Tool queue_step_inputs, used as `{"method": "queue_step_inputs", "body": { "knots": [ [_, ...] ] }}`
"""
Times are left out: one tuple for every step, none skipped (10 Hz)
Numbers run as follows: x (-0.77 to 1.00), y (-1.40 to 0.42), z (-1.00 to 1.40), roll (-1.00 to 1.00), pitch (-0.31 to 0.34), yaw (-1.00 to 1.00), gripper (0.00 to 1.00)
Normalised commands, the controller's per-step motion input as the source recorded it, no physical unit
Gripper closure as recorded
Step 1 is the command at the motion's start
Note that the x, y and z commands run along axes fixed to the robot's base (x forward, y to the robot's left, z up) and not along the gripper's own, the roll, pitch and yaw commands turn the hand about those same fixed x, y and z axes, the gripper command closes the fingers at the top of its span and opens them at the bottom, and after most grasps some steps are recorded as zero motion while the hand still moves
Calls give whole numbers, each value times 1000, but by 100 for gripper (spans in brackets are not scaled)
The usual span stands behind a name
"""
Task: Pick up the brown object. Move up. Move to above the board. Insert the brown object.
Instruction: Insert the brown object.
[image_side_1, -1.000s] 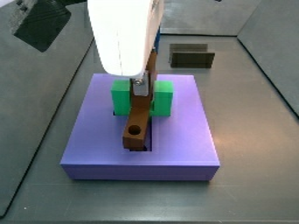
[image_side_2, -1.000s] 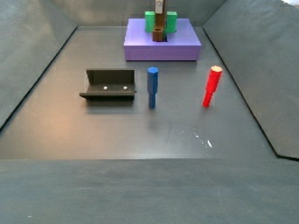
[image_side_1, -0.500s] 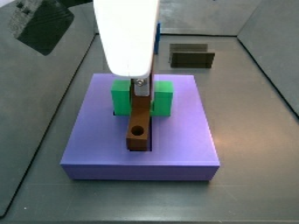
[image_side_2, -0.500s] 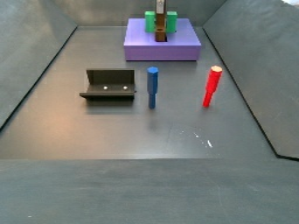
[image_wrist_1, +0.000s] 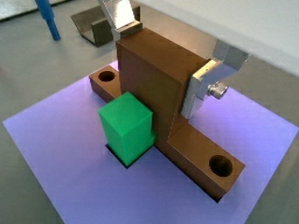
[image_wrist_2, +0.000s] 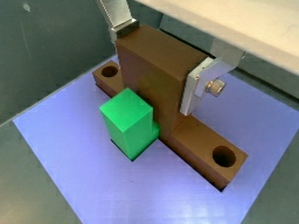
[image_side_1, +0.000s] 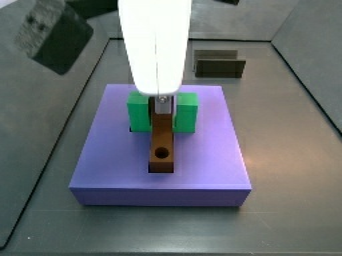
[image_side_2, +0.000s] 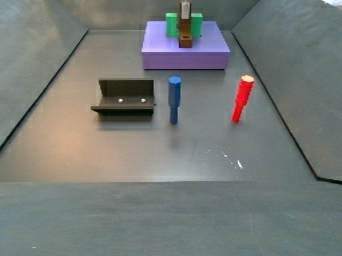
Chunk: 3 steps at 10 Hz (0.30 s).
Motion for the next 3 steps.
{"method": "queue_step_inputs", "body": {
  "knots": [
    [0, -3, -474, 0, -51, 0, 100],
    [0, 0, -337, 0, -27, 0, 100],
    [0, 0, 0, 0, 0, 0, 100]
  ]
}}
